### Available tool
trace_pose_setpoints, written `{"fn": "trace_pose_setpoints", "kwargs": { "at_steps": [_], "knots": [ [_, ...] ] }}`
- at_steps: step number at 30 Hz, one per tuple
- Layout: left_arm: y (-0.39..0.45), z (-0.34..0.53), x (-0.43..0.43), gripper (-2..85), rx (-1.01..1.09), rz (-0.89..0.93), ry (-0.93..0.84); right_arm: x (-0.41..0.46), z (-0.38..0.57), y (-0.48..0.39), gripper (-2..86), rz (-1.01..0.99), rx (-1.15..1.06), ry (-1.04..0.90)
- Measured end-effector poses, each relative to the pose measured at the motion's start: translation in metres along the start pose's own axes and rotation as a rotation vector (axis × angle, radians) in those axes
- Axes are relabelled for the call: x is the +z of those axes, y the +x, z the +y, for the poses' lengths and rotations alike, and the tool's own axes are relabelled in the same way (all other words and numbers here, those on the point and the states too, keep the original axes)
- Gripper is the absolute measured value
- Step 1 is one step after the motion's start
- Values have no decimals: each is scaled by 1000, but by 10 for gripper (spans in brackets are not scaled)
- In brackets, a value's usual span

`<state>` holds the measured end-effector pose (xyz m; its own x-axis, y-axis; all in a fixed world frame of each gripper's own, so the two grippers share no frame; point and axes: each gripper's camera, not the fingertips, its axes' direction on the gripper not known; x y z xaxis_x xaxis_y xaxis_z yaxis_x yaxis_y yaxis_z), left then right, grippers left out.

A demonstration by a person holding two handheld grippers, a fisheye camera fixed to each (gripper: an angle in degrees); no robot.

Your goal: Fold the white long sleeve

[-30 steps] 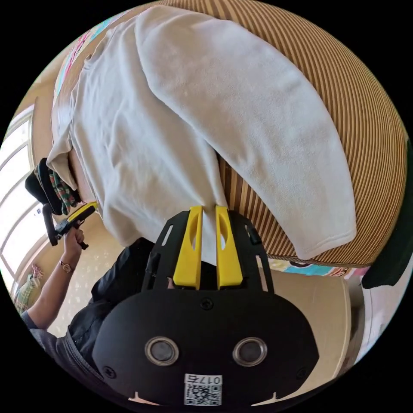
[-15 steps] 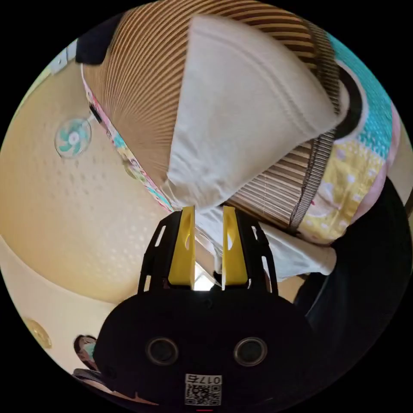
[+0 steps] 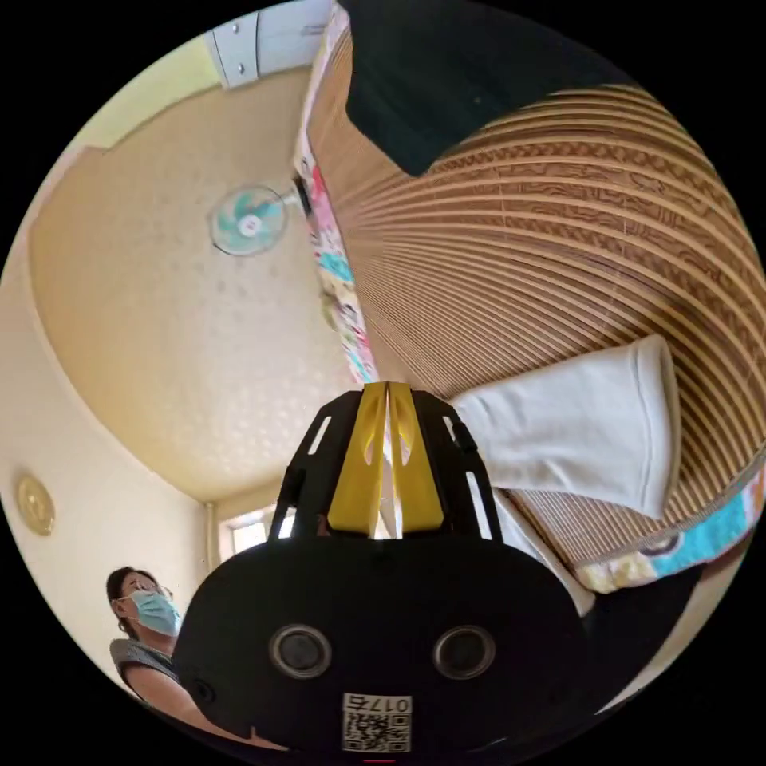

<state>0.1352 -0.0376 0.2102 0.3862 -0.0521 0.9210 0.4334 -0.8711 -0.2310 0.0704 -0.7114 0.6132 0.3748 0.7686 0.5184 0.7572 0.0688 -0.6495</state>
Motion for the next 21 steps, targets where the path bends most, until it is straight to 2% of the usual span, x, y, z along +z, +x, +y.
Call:
{"fn": "trace_pose_setpoints", "kwargs": {
  "at_steps": [2, 4, 6, 7, 11, 14, 16, 18, 19, 21],
  "knots": [
    [-4, 2, -3, -5, 5, -8, -4, 20, 11, 14, 62, 190, 86, -123],
    [-8, 4, -4, -5, 12, -4, -19, 45, 26, 39, 127, 166, 80, -231],
    [-9, 7, -4, -6, 35, 20, -25, 69, 45, 82, 147, 120, 206, -284],
    [-9, 8, -5, -6, 38, 22, -32, 70, 51, 90, 149, 103, 238, -250],
    [-8, 6, -6, -6, 33, 13, -66, 70, 84, 128, 137, -166, 382, 94],
    [-4, 3, -13, -6, 48, 4, -66, 73, 92, 142, 68, -213, 438, 212],
    [-3, -1, -19, -6, 65, 17, -58, 68, 89, 136, 43, -202, 379, 278],
    [-4, -3, -24, -5, 73, 28, -54, 62, 73, 110, 34, -230, 198, 318],
    [-6, -4, -27, -5, 75, 36, -50, 62, 67, 100, 33, -229, 153, 315],
    [-11, -6, -32, -4, 72, 57, -45, 66, 45, 38, 29, -140, -69, 261]
  ]
}}
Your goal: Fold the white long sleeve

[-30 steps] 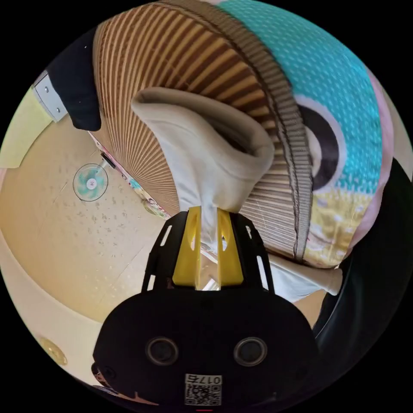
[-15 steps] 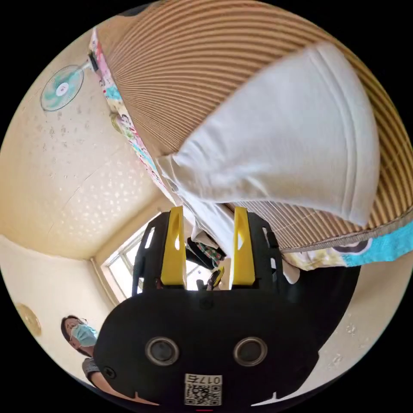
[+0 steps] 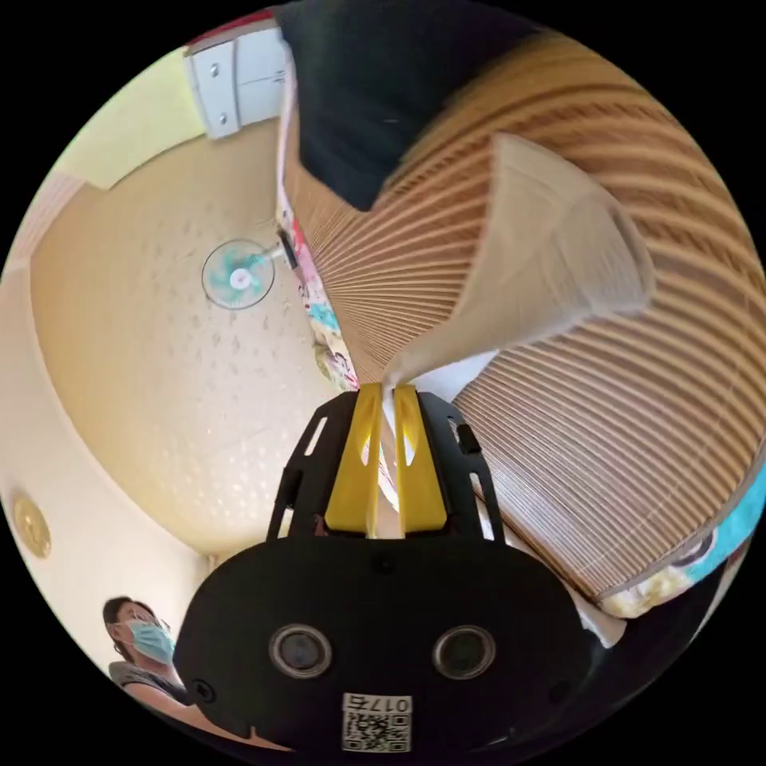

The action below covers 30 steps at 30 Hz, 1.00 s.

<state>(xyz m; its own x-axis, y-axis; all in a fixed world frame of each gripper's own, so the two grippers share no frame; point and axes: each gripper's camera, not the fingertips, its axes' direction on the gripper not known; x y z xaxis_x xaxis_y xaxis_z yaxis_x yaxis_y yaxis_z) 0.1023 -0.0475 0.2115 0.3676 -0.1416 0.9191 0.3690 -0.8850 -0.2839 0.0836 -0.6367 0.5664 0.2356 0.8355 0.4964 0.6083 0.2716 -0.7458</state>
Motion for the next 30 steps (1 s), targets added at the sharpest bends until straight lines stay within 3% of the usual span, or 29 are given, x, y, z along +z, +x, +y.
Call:
{"fn": "trace_pose_setpoints", "kwargs": {
  "at_steps": [4, 6, 9, 11, 14, 18, 23, 26, 30],
  "knots": [
    [-15, -3, -12, 8, -22, 120, 33, 65, 19, -131, 27, 270, -509, -182],
    [-22, -4, -17, 27, -43, 196, 60, 128, 87, -198, 27, 432, -841, -270],
    [-31, -8, -26, 57, -78, 320, 114, 217, 201, -224, 26, 510, -1161, -428],
    [-34, -11, -32, 72, -98, 359, 151, 270, 264, -207, 25, 490, -1242, -550],
    [-32, -20, -43, 89, -106, 414, 213, 366, 341, -136, 24, 479, -1193, -889],
    [-25, -36, -61, 118, -123, 477, 303, 448, 388, 14, 20, 644, -764, -1195],
    [-19, -50, -67, 129, -225, 522, 349, 432, 414, 61, 10, 583, -609, -1219],
    [2, -48, -76, 119, -190, 273, 351, 410, 421, 71, 7, 626, -602, -1242],
    [52, -35, -78, 125, 29, -339, 351, 379, 414, 81, 5, 670, -556, -1213]
  ]
}}
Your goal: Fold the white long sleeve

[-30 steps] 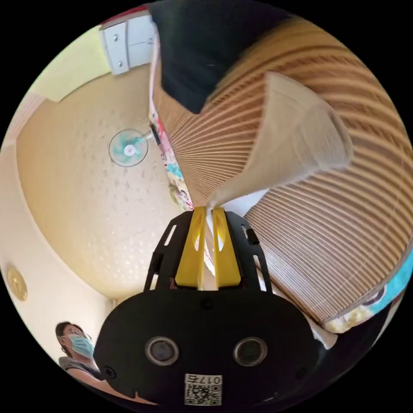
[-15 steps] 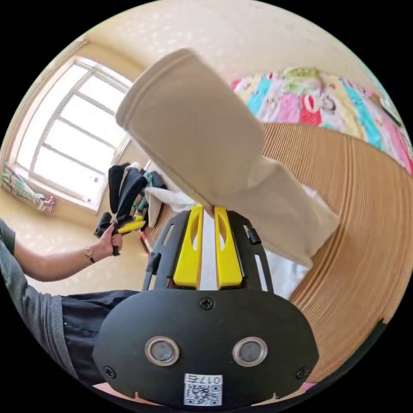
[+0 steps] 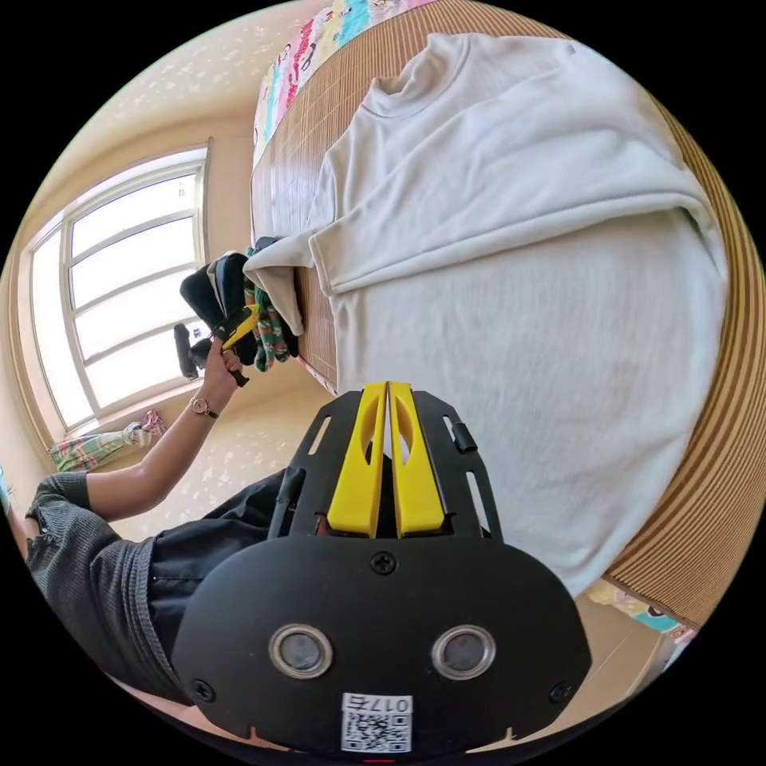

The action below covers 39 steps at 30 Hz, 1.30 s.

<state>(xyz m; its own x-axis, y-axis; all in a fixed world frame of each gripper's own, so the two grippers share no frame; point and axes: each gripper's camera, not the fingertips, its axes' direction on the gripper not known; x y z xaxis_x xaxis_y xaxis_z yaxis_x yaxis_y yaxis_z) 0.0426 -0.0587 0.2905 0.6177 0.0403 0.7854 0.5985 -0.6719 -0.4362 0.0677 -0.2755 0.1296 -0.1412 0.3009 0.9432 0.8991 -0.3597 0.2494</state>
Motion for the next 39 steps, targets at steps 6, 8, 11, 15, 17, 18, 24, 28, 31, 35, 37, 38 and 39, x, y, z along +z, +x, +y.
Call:
{"fn": "trace_pose_setpoints", "kwargs": {
  "at_steps": [6, 8, 11, 15, 17, 18, 24, 28, 31, 35, 37, 38, 39],
  "knots": [
    [56, 14, 60, 119, 272, -167, -189, 10, 13, 17, 4, -26, 77, 27],
    [66, 16, 74, 77, 263, -187, -251, 19, 12, 15, 4, -34, 77, 26],
    [87, 22, 59, 20, 312, -240, -249, 35, 5, -1, 4, -54, 30, 10],
    [128, 41, -13, 10, 455, -307, -144, 61, -10, -40, 6, -56, -104, -47],
    [146, 51, -37, 8, 486, -305, -177, 74, -17, -57, 8, -44, -160, -89],
    [157, 59, -50, 7, 511, -305, -167, 81, -21, -68, 11, -35, -191, -111],
    [201, 92, -96, 5, 584, -294, -110, 90, -28, -119, 41, -7, -355, -105],
    [216, 109, -119, 5, 586, -232, -100, 88, -38, -151, 86, -6, -438, -73],
    [226, 121, -131, 5, 611, -214, -90, 90, -45, -181, 113, 35, -551, -64],
    [232, 132, -140, 6, 628, -172, -95, 104, -48, -213, 147, 150, -695, -108],
    [238, 140, -142, 7, 667, -137, -110, 111, -44, -221, 158, 179, -738, -117],
    [240, 143, -142, 7, 676, -133, -110, 113, -41, -225, 165, 206, -751, -93],
    [242, 147, -143, 8, 690, -112, -111, 113, -39, -231, 172, 223, -759, -56]
  ]
}}
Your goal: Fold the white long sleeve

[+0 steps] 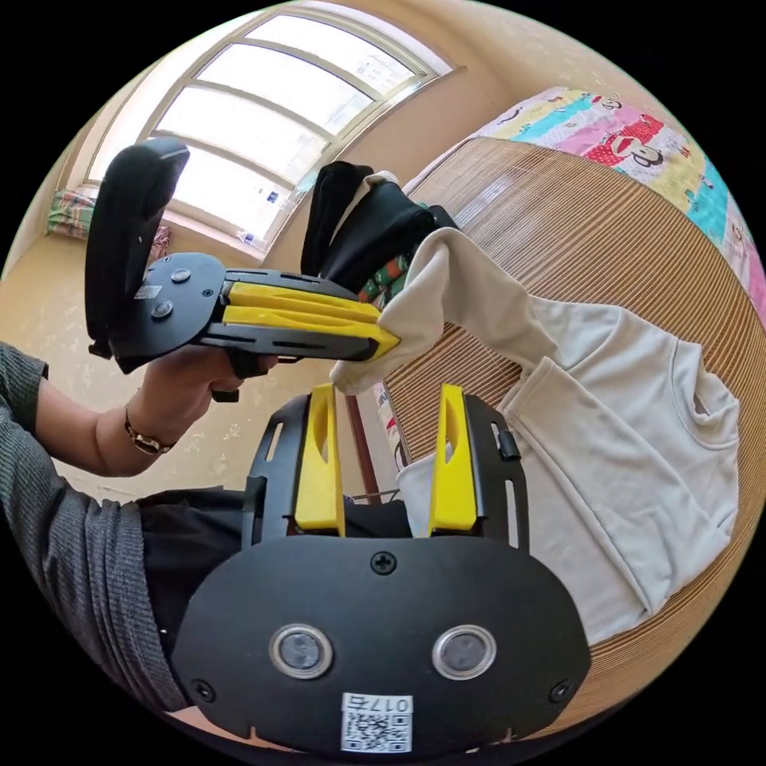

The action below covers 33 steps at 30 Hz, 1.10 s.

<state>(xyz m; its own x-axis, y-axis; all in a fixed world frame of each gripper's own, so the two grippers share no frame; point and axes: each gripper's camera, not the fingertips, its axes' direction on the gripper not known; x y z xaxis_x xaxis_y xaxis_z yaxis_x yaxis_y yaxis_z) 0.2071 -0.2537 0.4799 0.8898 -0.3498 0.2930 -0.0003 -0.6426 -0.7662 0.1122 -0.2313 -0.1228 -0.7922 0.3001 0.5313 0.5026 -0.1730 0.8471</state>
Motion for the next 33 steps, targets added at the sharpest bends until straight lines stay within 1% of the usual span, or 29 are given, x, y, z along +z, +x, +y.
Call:
{"fn": "trace_pose_setpoints", "kwargs": {
  "at_steps": [2, 4, 5, 6, 7, 8, 9, 10, 12, 13, 14, 15, 16, 17, 18, 19, 20, 22, 24, 25, 27, 29, 30, 31, 33],
  "knots": [
    [4, 4, -4, 10, 19, 80, 26, -3, -6, -3, 167, 40, -5, 26],
    [-2, 13, -18, 16, 6, 180, 129, -11, -9, 6, 124, 16, 6, 53],
    [-5, 16, -22, 19, 6, 208, 164, -24, -7, 21, 108, -85, 41, 102],
    [-15, 23, -30, 26, 10, 278, 228, -38, -2, 44, 97, -214, 100, 151],
    [-28, 29, -37, 24, 21, 382, 289, -45, 2, 55, 93, -262, 130, 176],
    [-35, 33, -40, 24, 27, 442, 318, -61, 13, 80, 88, -334, 183, 236],
    [-50, 39, -44, 18, 30, 548, 371, -81, 30, 106, 87, -399, 221, 309],
    [-64, 45, -45, 21, 23, 615, 412, -91, 40, 120, 87, -432, 239, 350],
    [-83, 52, -38, 38, 2, 645, 419, -129, 90, 185, 93, -554, 359, 529],
    [-92, 52, -26, 48, -32, 630, 369, -135, 105, 203, 95, -581, 405, 564],
    [-96, 52, -19, 53, -51, 622, 335, -146, 136, 237, 104, -583, 507, 623],
    [-101, 51, -4, 62, -70, 616, 281, -154, 171, 266, 114, -505, 649, 653],
    [-103, 51, 10, 63, -69, 617, 245, -156, 188, 279, 119, -454, 740, 658],
    [-103, 51, 17, 64, -70, 614, 229, -158, 222, 299, 130, -394, 921, 666],
    [-102, 50, 30, 64, -73, 600, 196, -158, 246, 312, 142, -401, 1033, 680],
    [-100, 48, 41, 65, -70, 576, 165, -159, 254, 316, 145, -405, 1058, 693],
    [-98, 47, 46, 65, -67, 561, 150, -162, 262, 317, 152, -388, 1069, 705],
    [-91, 38, 66, 75, -62, 495, 103, -167, 254, 315, 159, -304, 1050, 640],
    [-90, 29, 81, 83, -67, 488, 88, -171, 228, 306, 168, -124, 1007, 516],
    [-92, 21, 93, 86, -77, 494, 83, -173, 220, 304, 169, -77, 989, 497],
    [-96, 9, 114, 92, -106, 482, 71, -181, 191, 296, 171, 88, 923, 480],
    [-101, -6, 135, 101, -138, 460, 29, -185, 171, 298, 173, 154, 887, 468],
    [-103, -16, 143, 105, -147, 467, 8, -186, 157, 304, 168, 185, 873, 435],
    [-103, -25, 142, 107, -128, 498, 23, -185, 151, 309, 165, 199, 868, 410],
    [-98, -36, 132, 103, -70, 538, 70, -179, 129, 326, 100, 199, 848, 301]
  ]
}}
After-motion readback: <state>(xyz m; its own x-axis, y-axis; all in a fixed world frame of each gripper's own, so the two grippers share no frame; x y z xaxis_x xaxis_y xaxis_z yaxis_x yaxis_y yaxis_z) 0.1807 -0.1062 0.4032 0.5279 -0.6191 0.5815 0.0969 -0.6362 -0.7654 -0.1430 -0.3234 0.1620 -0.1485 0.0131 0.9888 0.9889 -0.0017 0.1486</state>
